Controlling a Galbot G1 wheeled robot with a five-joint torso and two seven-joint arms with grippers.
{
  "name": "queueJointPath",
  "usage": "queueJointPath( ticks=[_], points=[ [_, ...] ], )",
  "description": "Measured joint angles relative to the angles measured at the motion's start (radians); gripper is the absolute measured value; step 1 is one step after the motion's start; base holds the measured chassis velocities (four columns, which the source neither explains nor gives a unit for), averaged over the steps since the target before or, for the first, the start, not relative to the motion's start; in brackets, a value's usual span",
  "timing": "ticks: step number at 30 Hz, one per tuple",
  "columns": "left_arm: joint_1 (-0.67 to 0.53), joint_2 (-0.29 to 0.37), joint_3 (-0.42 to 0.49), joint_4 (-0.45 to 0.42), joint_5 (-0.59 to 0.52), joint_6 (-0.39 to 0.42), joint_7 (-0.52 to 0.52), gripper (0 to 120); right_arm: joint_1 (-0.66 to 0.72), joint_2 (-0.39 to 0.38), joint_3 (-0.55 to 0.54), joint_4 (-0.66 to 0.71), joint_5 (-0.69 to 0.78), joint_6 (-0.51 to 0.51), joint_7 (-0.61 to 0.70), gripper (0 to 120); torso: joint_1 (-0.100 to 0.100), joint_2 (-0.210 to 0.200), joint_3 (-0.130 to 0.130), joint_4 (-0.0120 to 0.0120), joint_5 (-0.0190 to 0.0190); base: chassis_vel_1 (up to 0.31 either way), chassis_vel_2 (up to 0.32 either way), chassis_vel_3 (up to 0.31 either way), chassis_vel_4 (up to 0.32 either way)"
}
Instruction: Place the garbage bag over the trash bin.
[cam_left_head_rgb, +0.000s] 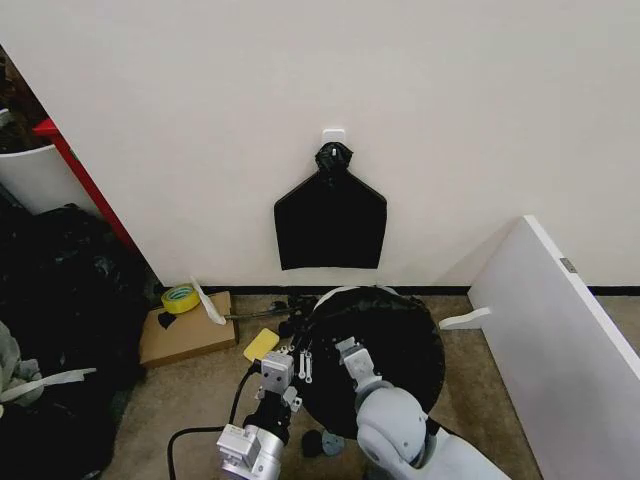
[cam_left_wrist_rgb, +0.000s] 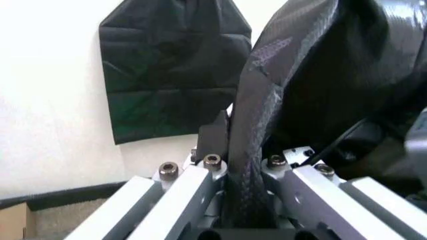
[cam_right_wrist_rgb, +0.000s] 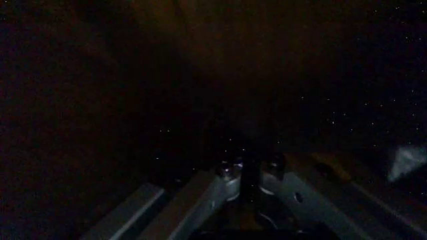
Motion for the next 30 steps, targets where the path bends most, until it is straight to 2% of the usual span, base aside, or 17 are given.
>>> queueJointPath(
  ticks=[8, 30],
  points=[
    [0.019, 0.001, -0.002, 0.005, 0.080, -0.015, 0.041, 1, -0.013, -0.014, -0.008, -0.008, 0.004, -0.004, 0.005, 0, 0.000, 0.000, 0.000, -0.0002, -0.0001, 0.000, 0.000, 0.000, 0.000],
    [0.062, -0.001, 0.014, -0.006, 0.071, -0.007, 0.057, 1, 0.007, -0.013, -0.008, -0.053, -0.036, 0.068, -0.032, 0, 0.000, 0.000, 0.000, -0.0001, 0.0000, 0.000, 0.000, 0.000, 0.000]
  ],
)
